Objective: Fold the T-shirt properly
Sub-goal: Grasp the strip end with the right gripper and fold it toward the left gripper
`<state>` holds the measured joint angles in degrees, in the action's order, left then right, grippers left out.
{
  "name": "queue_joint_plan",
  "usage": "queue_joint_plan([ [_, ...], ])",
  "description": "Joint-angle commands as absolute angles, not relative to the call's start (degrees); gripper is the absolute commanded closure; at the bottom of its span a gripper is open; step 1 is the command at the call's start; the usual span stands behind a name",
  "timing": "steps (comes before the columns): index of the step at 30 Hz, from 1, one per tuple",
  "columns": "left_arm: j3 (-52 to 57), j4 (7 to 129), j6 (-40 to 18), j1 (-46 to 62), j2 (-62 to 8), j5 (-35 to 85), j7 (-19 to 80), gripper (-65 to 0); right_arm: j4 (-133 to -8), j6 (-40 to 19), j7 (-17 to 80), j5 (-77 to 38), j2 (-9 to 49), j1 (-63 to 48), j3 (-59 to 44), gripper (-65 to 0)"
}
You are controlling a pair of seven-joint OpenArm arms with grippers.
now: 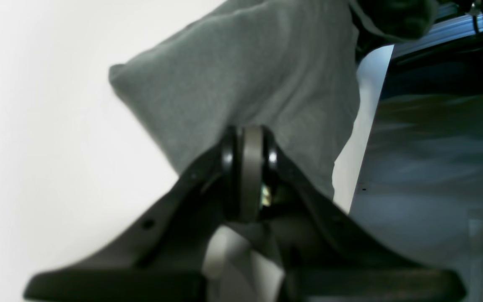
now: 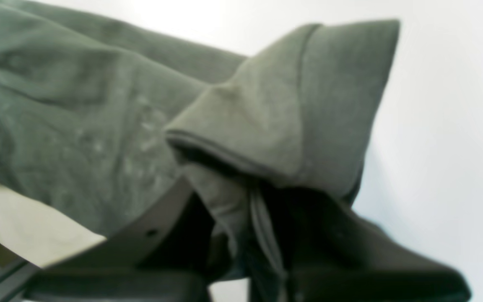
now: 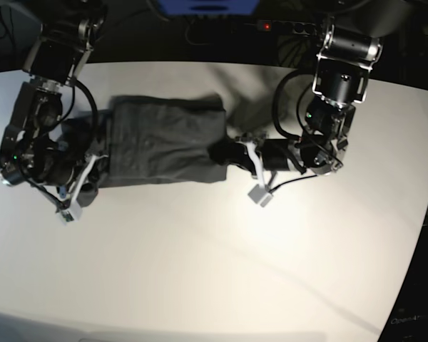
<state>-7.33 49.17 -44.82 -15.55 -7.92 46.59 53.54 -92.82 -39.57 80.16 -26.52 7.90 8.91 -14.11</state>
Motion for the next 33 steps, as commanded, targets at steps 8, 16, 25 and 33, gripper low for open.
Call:
queue_joint_plan([
  [8, -7.2, 47.9, -40.0, -15.6, -10.0, 41.5, 55.3, -2.5, -94.0, -40.0, 80.0, -27.6, 6.7, 12.3, -6.3, -0.3],
  [16, -7.2, 47.9, -40.0, -15.3, -10.0, 41.5, 55.3, -2.5, -94.0, -40.0, 80.0, -27.6, 4.1, 12.2, -1.2, -0.3],
  [25, -7.1, 48.0, -40.0, -15.5, -10.0, 41.5, 55.3, -2.5, -94.0, -40.0, 80.0, -27.7, 1.5, 11.7, -1.1, -0.3],
  [33, -6.8, 53.8, -40.0, -15.3, -10.0, 41.6, 56.9, -2.5, -94.0, -40.0, 80.0, -27.7, 1.5, 11.6, -1.1, -0.3],
])
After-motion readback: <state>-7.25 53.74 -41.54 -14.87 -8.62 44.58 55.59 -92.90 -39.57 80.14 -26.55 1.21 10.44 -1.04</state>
